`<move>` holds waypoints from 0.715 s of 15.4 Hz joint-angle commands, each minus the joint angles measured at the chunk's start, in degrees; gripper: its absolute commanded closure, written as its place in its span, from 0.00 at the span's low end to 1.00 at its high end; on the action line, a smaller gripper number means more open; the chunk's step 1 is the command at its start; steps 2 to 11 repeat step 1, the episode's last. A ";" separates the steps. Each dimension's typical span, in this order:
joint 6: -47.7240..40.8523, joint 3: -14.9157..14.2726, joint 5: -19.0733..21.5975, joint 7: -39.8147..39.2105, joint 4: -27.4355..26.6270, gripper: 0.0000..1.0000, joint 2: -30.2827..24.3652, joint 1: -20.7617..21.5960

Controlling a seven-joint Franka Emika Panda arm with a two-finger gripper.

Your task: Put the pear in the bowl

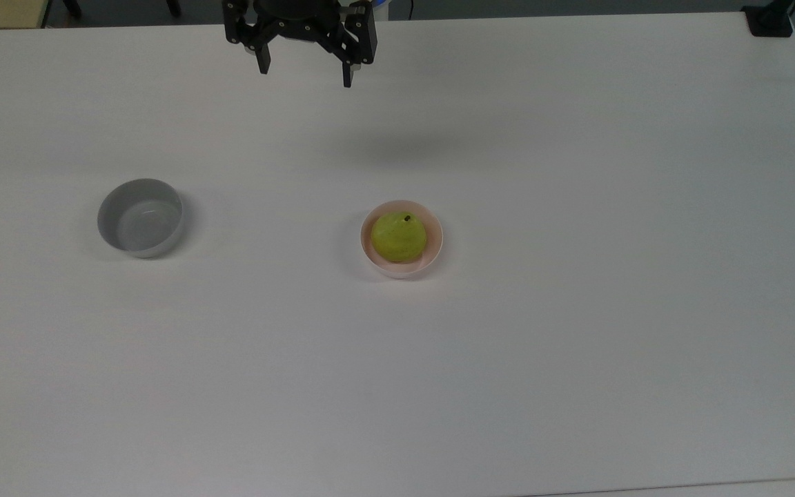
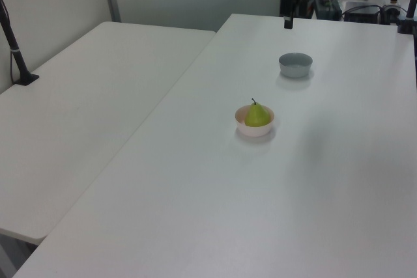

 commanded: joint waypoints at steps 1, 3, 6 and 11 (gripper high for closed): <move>-0.72 -0.86 1.46 -1.13 -1.74 0.00 -1.70 0.45; -0.72 -0.86 1.46 -1.13 -1.74 0.00 -1.70 0.45; -0.72 -0.86 1.46 -1.13 -1.74 0.00 -1.70 0.45; -0.72 -0.86 1.46 -1.13 -1.74 0.00 -1.70 0.45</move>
